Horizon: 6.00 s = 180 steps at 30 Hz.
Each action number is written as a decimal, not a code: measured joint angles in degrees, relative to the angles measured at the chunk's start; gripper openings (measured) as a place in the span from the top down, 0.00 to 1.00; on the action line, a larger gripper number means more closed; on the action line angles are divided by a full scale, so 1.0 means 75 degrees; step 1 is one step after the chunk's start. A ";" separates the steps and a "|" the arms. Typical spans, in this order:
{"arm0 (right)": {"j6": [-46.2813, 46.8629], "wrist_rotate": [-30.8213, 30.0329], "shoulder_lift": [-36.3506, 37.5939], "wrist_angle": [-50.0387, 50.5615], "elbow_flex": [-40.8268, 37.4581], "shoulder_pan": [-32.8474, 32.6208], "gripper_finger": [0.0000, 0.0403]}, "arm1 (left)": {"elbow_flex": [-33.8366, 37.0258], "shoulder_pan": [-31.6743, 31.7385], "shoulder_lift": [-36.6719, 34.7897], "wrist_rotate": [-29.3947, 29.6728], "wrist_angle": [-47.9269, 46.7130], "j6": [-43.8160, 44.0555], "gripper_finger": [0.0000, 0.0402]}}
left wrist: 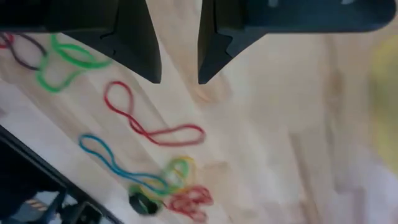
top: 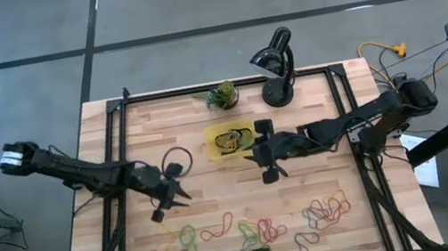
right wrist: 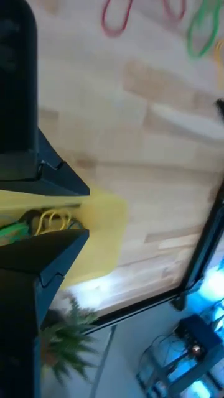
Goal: Pick and place rubber bands into bin
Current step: Put the green rubber band in the yellow bin, then put the blue rubber band in the yellow bin
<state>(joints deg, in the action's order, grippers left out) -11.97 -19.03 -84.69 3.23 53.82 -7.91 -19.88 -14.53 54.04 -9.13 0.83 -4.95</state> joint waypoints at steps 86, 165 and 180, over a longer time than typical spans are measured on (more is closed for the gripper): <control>0.0400 -0.0048 0.0112 0.0533 -0.0020 -0.0366 0.85 | -0.2126 -0.2491 0.3536 0.6633 -0.0997 -0.0214 1.00; 0.0461 -0.0067 0.0243 0.0917 -0.0020 -0.0363 0.86 | -0.3133 0.3122 0.5167 0.3851 0.2628 -0.3591 0.94; 0.0459 -0.0067 0.0243 0.0934 -0.0020 -0.0363 0.86 | -0.3062 0.3067 0.4732 0.4075 0.2586 -0.3587 0.80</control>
<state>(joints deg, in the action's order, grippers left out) -8.53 -19.53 -82.87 10.23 53.67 -10.63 -42.84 8.48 89.53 21.43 20.22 -31.85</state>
